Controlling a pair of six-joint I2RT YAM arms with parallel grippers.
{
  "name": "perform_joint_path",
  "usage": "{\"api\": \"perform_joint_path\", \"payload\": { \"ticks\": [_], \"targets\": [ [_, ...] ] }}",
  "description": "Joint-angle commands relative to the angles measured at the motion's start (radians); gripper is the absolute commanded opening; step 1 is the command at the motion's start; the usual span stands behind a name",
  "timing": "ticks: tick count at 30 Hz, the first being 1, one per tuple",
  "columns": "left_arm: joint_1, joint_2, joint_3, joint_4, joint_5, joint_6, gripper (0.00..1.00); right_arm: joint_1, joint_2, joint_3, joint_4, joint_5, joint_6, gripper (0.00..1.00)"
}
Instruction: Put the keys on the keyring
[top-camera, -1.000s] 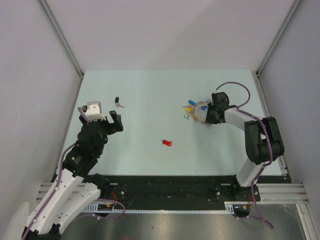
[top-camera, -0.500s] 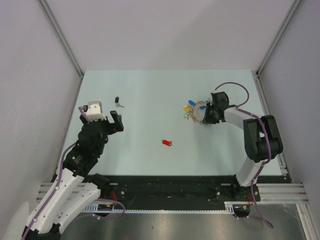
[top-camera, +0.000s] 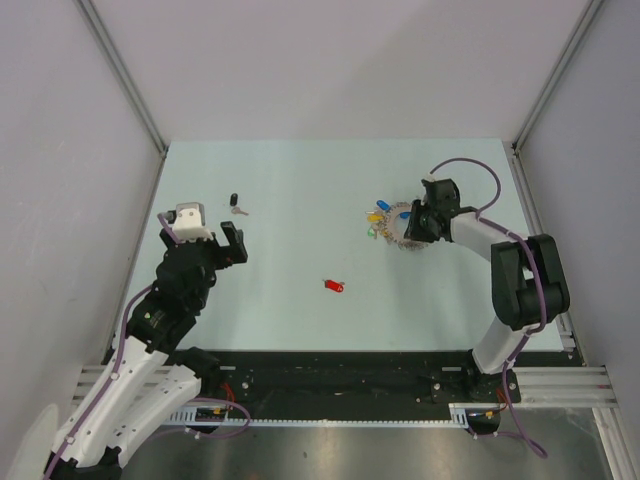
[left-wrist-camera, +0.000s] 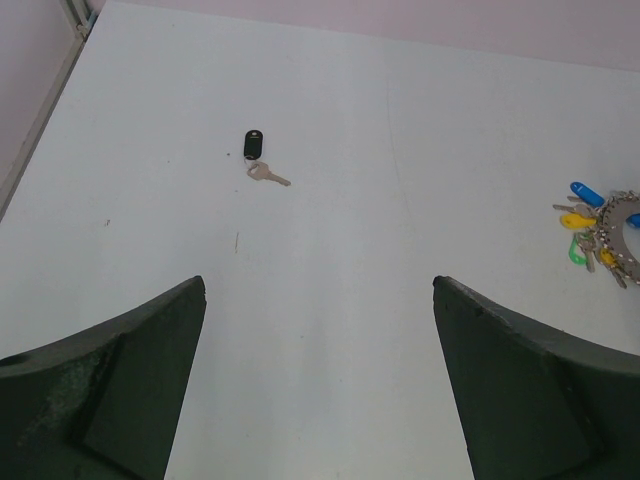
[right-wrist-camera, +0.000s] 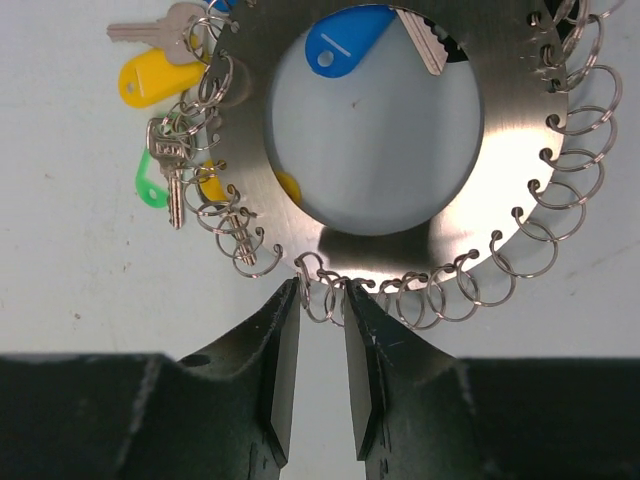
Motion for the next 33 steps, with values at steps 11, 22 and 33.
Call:
{"api": "perform_joint_path", "payload": {
  "ticks": [11, 22, 33],
  "targets": [
    [0.009, 0.001, -0.006, 0.035, 0.019, 0.055, 1.00, 0.001, 0.063, 0.054, 0.037, -0.077, -0.002, 0.28],
    [0.009, 0.003, -0.008, 0.039, 0.023, 0.058, 1.00, 0.011, 0.089, 0.056, 0.014, -0.106, -0.015, 0.24],
    [0.009, 0.003, -0.008, 0.037, 0.024, 0.056, 1.00, 0.032, 0.034, 0.056, 0.025, -0.058, 0.018, 0.25]
  ]
}}
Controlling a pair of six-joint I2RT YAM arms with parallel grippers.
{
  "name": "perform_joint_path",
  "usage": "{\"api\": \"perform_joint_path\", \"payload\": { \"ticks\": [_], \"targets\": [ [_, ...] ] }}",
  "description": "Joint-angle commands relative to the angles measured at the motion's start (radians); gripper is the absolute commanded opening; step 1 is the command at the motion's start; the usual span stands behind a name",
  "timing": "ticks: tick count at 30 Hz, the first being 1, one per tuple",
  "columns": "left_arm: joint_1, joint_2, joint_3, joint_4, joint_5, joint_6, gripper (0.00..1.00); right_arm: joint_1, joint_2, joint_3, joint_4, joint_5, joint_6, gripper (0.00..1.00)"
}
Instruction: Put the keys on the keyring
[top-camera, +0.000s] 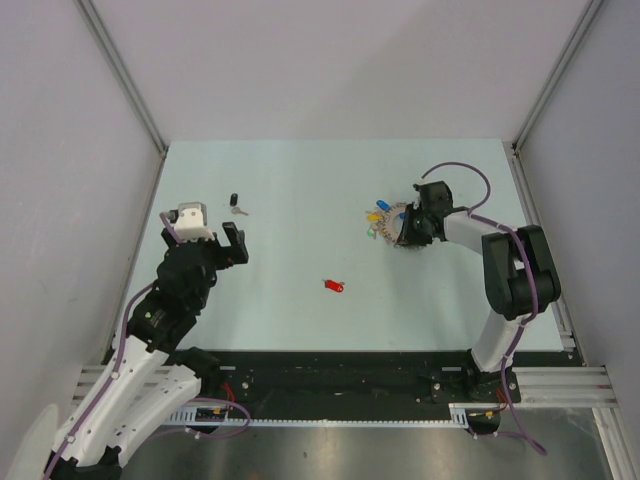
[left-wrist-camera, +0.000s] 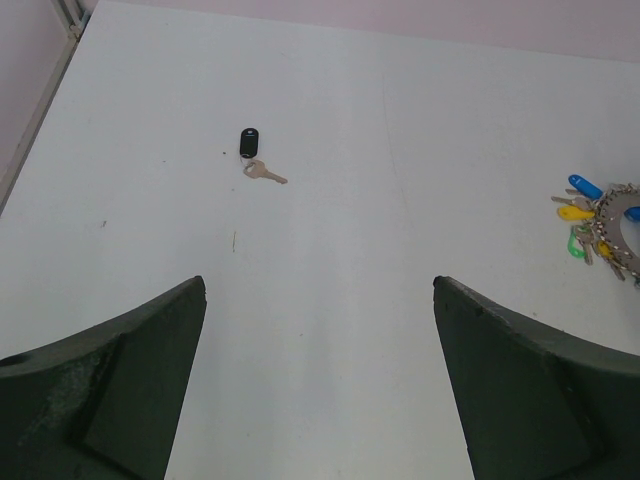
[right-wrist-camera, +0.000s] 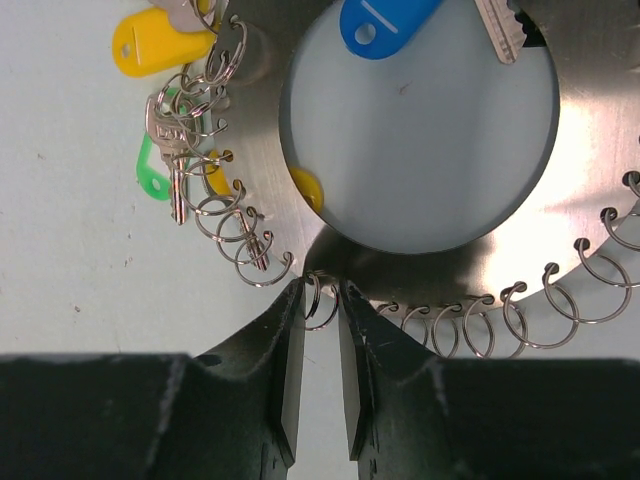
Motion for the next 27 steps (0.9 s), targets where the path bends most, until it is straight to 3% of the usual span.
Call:
{"api": "perform_joint_path", "payload": {
  "ticks": [1, 13, 20, 27],
  "targets": [
    [0.010, -0.003, -0.007, 0.037, 0.008, 0.049, 1.00, 0.017, -0.052, 0.034, 0.010, 0.021, 0.030, 0.25],
    [0.010, -0.012, -0.007, 0.038, 0.013, 0.049, 1.00, 0.054, -0.035, 0.034, 0.024, 0.050, 0.133, 0.31],
    [0.009, -0.012, -0.009, 0.038, 0.016, 0.047, 1.00, 0.063, -0.063, 0.034, 0.016, 0.065, 0.121, 0.41],
    [0.009, -0.015, -0.009, 0.038, 0.016, 0.047, 1.00, 0.078, -0.095, 0.034, -0.020, 0.139, 0.093, 0.41]
  ]
}}
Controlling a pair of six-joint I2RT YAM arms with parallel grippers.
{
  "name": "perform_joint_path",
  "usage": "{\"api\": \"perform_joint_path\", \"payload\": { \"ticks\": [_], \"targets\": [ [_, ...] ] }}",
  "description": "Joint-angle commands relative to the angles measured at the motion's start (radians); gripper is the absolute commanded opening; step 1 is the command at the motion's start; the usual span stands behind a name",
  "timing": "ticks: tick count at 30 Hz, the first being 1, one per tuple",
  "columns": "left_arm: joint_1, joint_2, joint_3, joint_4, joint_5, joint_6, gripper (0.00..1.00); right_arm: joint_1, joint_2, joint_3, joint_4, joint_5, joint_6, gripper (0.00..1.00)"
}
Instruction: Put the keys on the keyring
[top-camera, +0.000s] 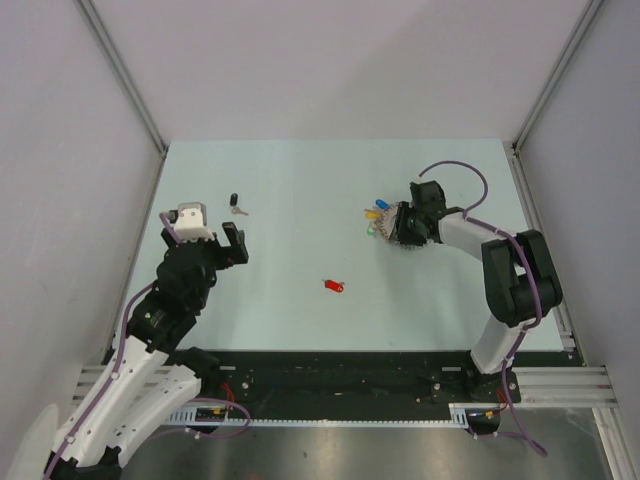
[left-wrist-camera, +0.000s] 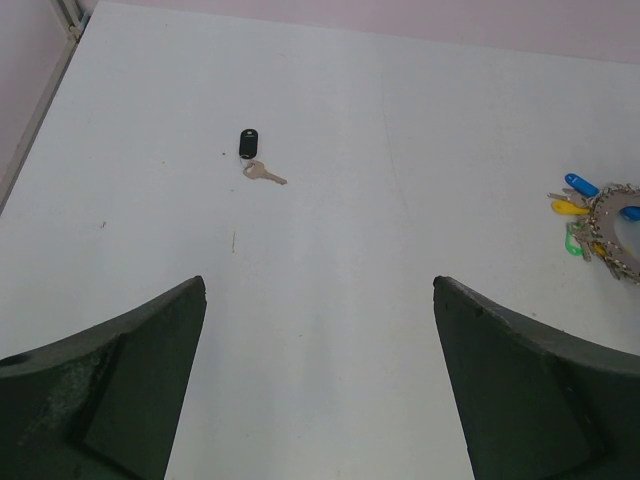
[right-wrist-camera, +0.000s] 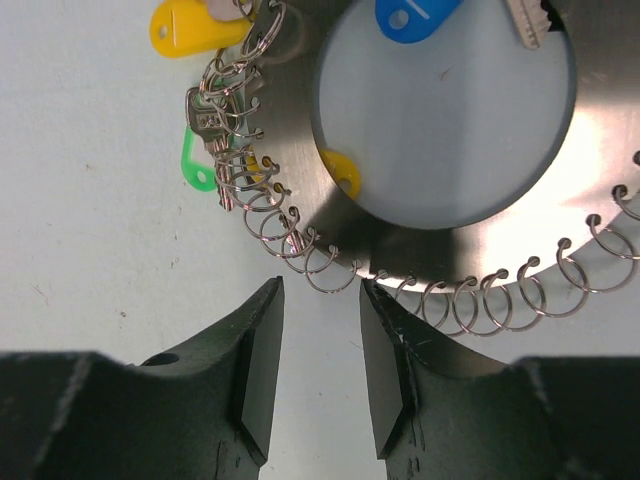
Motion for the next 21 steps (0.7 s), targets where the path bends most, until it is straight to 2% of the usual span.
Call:
{"api": "perform_joint_path", "payload": {
  "ticks": [1, 11, 21],
  "targets": [
    [0.010, -0.016, -0.008, 0.039, 0.015, 0.049, 1.00, 0.013, -0.057, 0.033, -0.019, 0.067, -0.009, 0.41],
    [0.009, -0.024, -0.008, 0.036, 0.012, 0.049, 1.00, 0.036, -0.110, -0.094, 0.105, 0.145, 0.221, 0.38],
    [0.009, -0.028, -0.008, 0.036, 0.013, 0.049, 1.00, 0.044, -0.098, -0.154, 0.200, 0.140, 0.327, 0.37]
  ]
}}
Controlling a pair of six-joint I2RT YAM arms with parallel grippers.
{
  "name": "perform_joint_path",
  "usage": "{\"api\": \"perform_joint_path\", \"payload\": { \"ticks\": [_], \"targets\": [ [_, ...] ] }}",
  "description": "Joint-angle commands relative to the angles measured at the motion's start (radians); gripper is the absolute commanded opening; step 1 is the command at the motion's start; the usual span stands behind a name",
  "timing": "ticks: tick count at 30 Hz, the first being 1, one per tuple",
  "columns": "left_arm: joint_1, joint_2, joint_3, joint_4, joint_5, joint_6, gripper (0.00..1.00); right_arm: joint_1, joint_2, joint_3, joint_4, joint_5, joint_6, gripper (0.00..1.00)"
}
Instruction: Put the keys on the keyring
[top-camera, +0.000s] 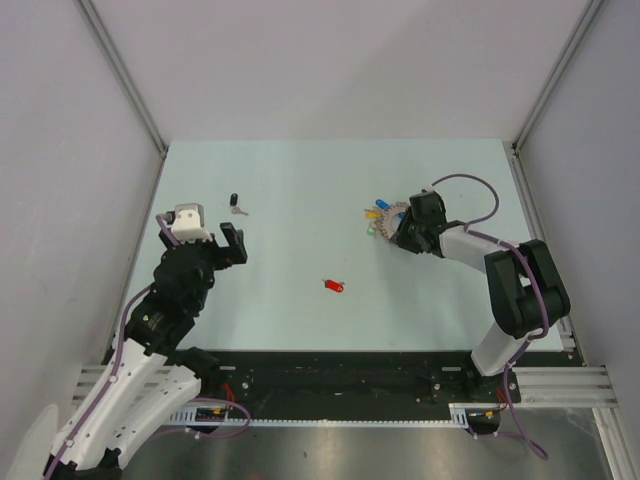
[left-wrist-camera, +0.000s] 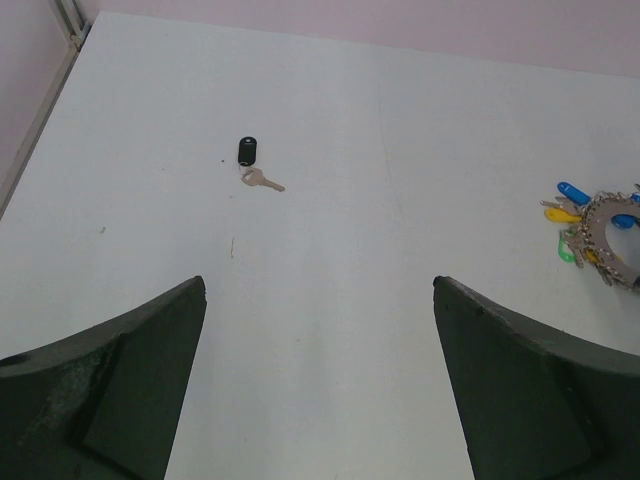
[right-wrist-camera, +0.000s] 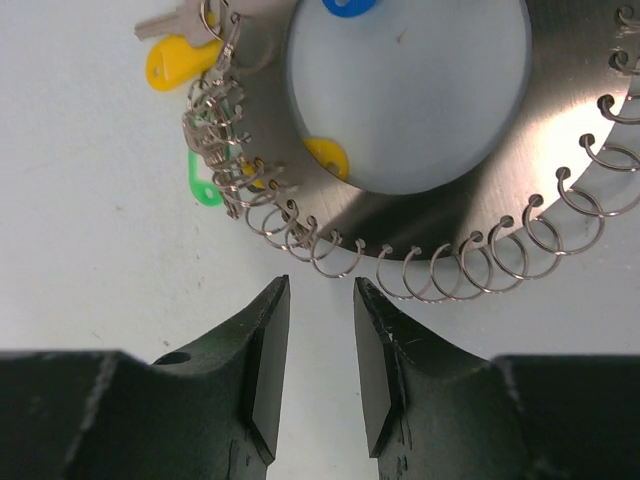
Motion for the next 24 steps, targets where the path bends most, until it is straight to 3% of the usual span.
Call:
{"api": "perform_joint_path", "payload": {
  "ticks": [1, 10, 24],
  "targets": [
    [0.010, -0.010, -0.006, 0.030, 0.011, 0.049, 1.00, 0.010, -0.016, -0.030, 0.105, 0.027, 0.107, 0.37],
    [0.009, -0.013, -0.006, 0.028, 0.011, 0.049, 1.00, 0.007, -0.016, -0.108, 0.211, 0.081, 0.291, 0.32],
    [0.009, -0.012, -0.008, 0.028, 0.013, 0.049, 1.00, -0.016, -0.001, -0.186, 0.323, 0.134, 0.422, 0.29]
  ]
}}
